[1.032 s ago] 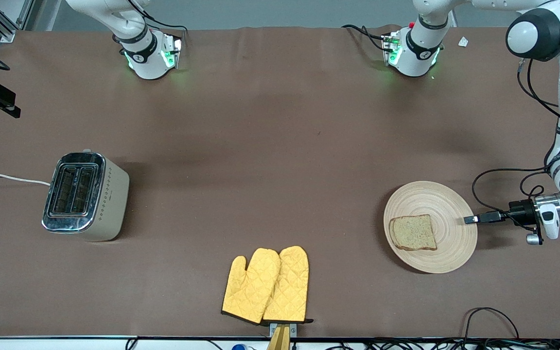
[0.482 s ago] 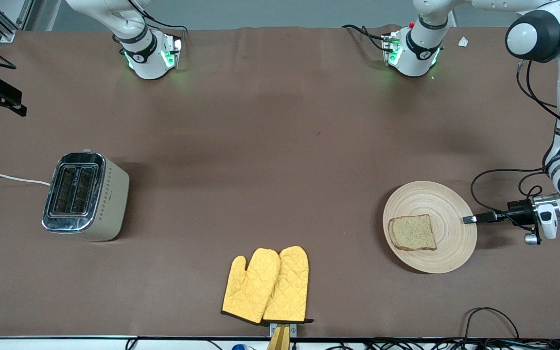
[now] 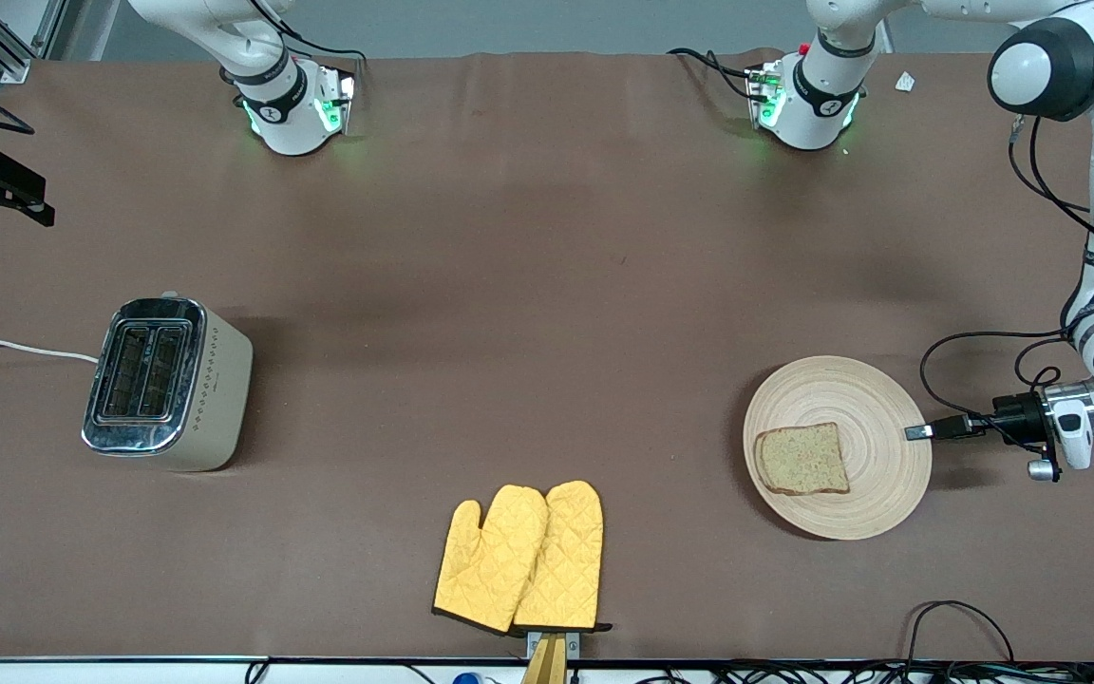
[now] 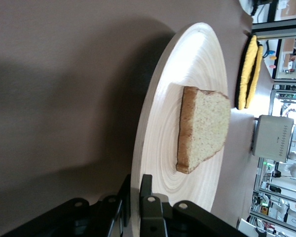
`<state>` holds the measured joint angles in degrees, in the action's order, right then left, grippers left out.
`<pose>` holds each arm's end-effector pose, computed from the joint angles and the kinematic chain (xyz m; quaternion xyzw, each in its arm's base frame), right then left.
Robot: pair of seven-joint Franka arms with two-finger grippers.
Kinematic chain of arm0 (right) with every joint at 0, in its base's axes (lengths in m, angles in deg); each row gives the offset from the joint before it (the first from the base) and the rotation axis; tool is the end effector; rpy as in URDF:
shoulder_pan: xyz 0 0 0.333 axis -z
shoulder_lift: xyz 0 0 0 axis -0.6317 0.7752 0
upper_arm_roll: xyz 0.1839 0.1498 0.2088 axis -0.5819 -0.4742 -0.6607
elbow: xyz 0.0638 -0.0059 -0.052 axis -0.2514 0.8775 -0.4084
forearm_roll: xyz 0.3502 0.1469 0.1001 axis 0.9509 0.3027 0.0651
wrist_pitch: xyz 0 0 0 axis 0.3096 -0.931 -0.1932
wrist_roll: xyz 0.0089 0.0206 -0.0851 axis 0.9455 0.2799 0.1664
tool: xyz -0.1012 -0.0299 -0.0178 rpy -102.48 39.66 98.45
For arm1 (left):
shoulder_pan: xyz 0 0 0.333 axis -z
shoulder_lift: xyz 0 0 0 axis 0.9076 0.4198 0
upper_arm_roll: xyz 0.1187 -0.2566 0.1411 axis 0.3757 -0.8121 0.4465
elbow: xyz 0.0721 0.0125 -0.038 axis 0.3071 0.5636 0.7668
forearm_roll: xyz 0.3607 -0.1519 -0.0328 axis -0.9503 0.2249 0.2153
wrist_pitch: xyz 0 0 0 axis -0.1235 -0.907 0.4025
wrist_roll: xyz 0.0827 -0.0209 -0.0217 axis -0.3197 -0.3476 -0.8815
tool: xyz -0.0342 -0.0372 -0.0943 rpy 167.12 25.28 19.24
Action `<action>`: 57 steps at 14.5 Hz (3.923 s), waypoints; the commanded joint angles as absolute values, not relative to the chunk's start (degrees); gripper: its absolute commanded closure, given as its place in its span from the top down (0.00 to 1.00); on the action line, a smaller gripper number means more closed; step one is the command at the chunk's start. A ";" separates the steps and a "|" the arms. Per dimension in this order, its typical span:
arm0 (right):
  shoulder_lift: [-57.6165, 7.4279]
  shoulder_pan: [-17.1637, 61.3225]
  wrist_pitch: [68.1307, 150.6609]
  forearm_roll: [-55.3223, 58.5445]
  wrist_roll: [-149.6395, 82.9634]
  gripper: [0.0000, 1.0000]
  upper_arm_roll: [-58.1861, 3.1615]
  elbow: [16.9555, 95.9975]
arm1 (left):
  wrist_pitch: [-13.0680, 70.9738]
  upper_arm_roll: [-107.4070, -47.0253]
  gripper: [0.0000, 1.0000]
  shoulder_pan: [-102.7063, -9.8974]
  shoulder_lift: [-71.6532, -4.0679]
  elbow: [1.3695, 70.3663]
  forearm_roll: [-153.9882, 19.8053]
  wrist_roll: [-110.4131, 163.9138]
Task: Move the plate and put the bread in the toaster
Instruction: 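Push the plate with the left gripper toward the table's middle, then lower the right gripper onto the bread while the left gripper holds the plate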
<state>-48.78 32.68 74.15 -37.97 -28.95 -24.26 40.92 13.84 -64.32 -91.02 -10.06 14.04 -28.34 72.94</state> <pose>0.5348 -0.0263 0.6661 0.9976 0.0595 -0.0280 0.0199 0.6663 0.1941 0.1564 0.8864 0.0400 0.0018 0.4611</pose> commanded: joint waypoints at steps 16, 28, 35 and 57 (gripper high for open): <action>-46.99 34.26 78.84 -33.83 -38.19 1.00 -24.26 45.78 | 14.51 -78.93 0.01 -75.66 -16.81 16.31 -27.57 70.99; -35.13 23.28 102.65 -29.26 -44.61 0.99 -24.44 55.28 | 31.32 -79.19 0.00 -60.70 -14.09 25.89 -10.78 71.61; -25.01 16.25 113.92 -22.67 -49.68 1.00 -24.44 55.80 | 32.45 -78.93 0.01 -60.43 -11.45 25.98 -11.22 72.31; -15.25 0.95 126.49 -23.11 -70.27 0.48 -24.26 59.23 | 44.60 -78.32 1.00 -58.76 -29.18 29.93 -36.66 36.97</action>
<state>-15.00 0.77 126.79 -23.19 -69.64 -24.30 59.39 45.79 -78.38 -58.62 -23.97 26.84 -29.91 47.22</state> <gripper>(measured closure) 0.515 0.000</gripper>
